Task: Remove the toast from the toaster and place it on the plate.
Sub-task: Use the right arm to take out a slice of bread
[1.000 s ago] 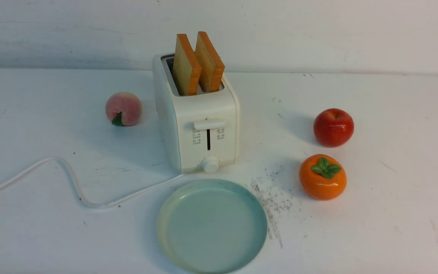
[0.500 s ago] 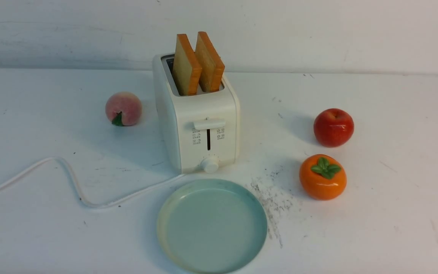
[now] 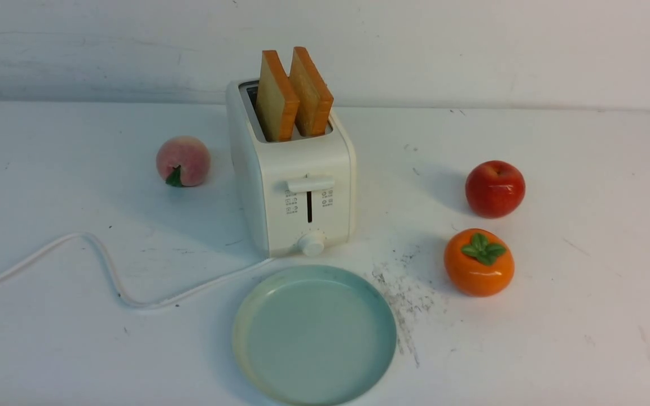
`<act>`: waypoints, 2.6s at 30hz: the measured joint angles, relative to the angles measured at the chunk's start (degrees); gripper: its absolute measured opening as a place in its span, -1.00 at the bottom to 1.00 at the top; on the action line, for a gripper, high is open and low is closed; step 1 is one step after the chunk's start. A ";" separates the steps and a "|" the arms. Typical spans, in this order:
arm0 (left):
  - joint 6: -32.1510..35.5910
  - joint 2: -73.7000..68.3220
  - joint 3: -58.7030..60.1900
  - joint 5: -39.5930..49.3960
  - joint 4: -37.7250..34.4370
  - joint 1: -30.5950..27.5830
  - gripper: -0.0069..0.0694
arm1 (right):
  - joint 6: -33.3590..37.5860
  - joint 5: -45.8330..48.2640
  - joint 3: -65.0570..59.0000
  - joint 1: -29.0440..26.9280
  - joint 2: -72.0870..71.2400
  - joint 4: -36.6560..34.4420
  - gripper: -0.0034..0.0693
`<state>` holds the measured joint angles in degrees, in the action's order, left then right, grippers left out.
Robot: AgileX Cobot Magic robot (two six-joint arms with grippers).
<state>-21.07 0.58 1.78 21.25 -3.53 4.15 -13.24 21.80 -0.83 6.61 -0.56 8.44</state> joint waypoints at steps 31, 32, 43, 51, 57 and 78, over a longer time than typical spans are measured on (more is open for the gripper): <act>-23.02 0.00 0.00 -18.18 -53.85 0.00 -0.19 | -19.32 -17.20 -0.57 0.00 0.00 -28.44 -0.25; -22.50 0.00 0.00 -18.11 -53.88 0.00 -0.19 | -19.48 -17.40 -0.57 0.00 0.00 -28.86 -0.25; 0.15 0.00 -11.25 -16.18 -53.06 0.00 -0.19 | -11.77 -31.68 1.46 0.00 0.18 -30.62 -0.52; 12.14 -12.49 -20.57 -12.98 -53.06 0.00 -0.32 | 6.54 -20.98 15.41 0.00 11.75 -31.40 -0.93; 16.95 -38.76 -24.43 11.41 -52.24 0.00 -0.81 | 10.53 10.13 30.29 0.00 35.51 -25.86 -0.91; 40.97 -68.68 -34.24 29.02 -56.63 0.00 -0.86 | 29.20 37.15 79.63 3.78 82.27 -40.76 -0.88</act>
<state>19.90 -68.10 -32.46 50.27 -60.16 4.15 15.95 58.95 78.80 10.40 81.71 -32.31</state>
